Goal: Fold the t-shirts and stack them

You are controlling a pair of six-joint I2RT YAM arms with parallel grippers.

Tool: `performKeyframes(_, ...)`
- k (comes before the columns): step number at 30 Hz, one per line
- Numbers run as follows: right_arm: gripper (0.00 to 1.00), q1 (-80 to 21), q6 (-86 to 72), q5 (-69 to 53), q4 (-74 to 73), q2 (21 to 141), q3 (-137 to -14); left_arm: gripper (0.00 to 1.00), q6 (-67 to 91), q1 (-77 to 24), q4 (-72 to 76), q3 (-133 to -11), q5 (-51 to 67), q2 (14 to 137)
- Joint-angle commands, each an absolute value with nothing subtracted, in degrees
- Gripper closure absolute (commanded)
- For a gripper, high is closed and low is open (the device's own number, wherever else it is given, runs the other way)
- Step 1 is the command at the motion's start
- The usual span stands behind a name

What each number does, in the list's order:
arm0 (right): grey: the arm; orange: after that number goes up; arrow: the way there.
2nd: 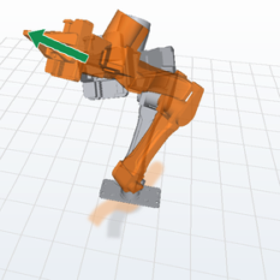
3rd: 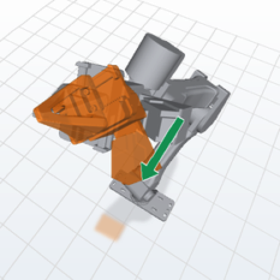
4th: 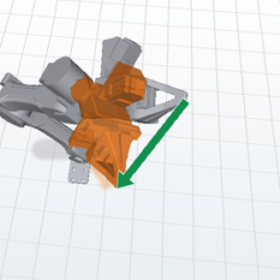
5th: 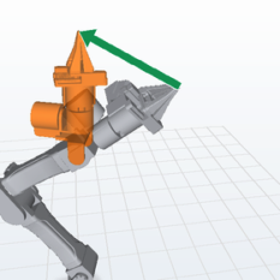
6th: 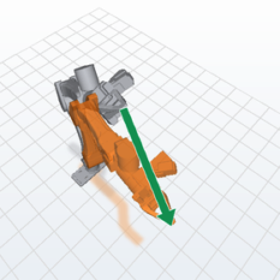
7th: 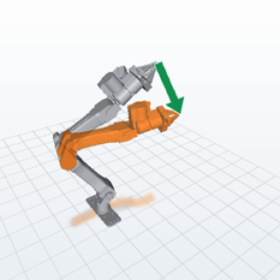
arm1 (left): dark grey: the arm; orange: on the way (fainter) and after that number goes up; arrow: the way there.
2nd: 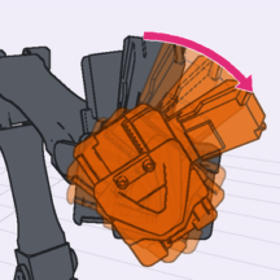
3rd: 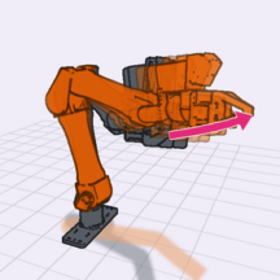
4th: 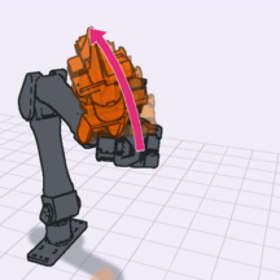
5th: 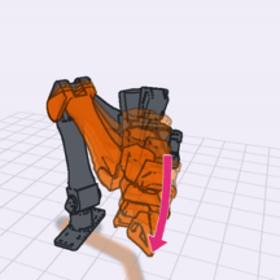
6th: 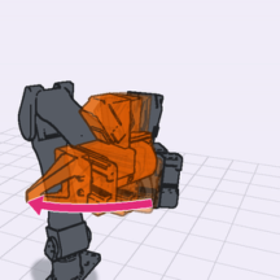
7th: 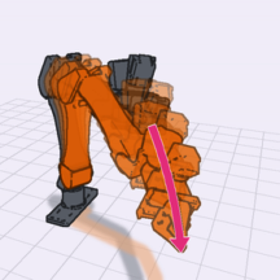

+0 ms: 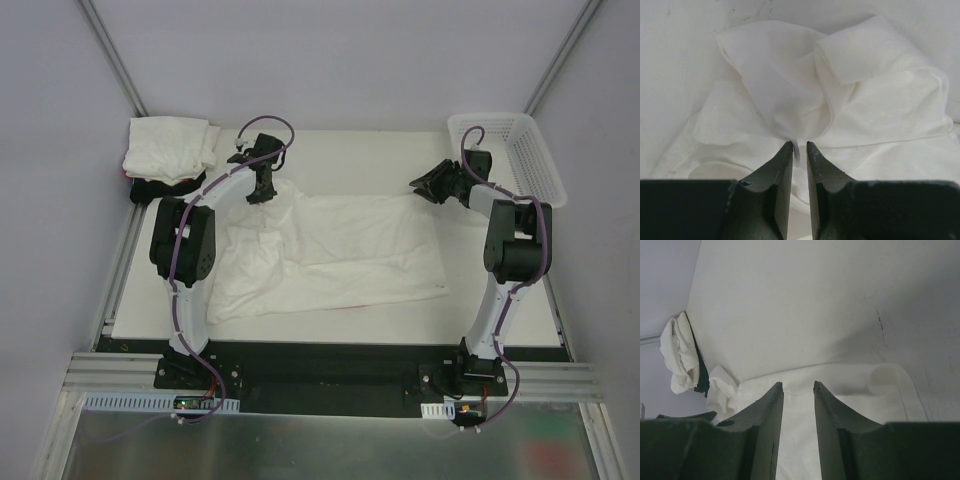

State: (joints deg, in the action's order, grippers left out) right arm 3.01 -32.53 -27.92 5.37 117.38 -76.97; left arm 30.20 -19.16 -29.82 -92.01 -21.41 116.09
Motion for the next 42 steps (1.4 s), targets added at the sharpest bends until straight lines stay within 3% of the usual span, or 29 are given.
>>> performKeyframes(1, 0.66, 3.52, -33.93, -28.04, 4.75, 116.28, -75.94, 0.83, 29.53, -19.60, -30.32, -93.52, -21.01, 116.10)
performKeyframes(13, 0.67, 3.52, -34.10, -27.77, 4.92, 116.02, -75.59, 0.86, 29.88, -19.60, -30.32, -92.46, -21.18, 116.19)
performKeyframes(21, 0.66, 3.69, -34.28, -27.42, 4.83, 115.66, -75.15, 1.00, 30.23, -19.69, -30.23, -91.85, -21.00, 116.63)
performKeyframes(34, 0.66, 4.04, -32.96, -26.80, 3.08, 118.47, -77.78, 1.00, 30.32, -19.69, -30.15, -93.16, -23.11, 114.35)
performKeyframes(42, 0.56, 5.27, -30.24, -24.88, -1.48, 121.29, -82.88, 1.00, 29.01, -19.69, -30.23, -95.80, -23.55, 112.68)
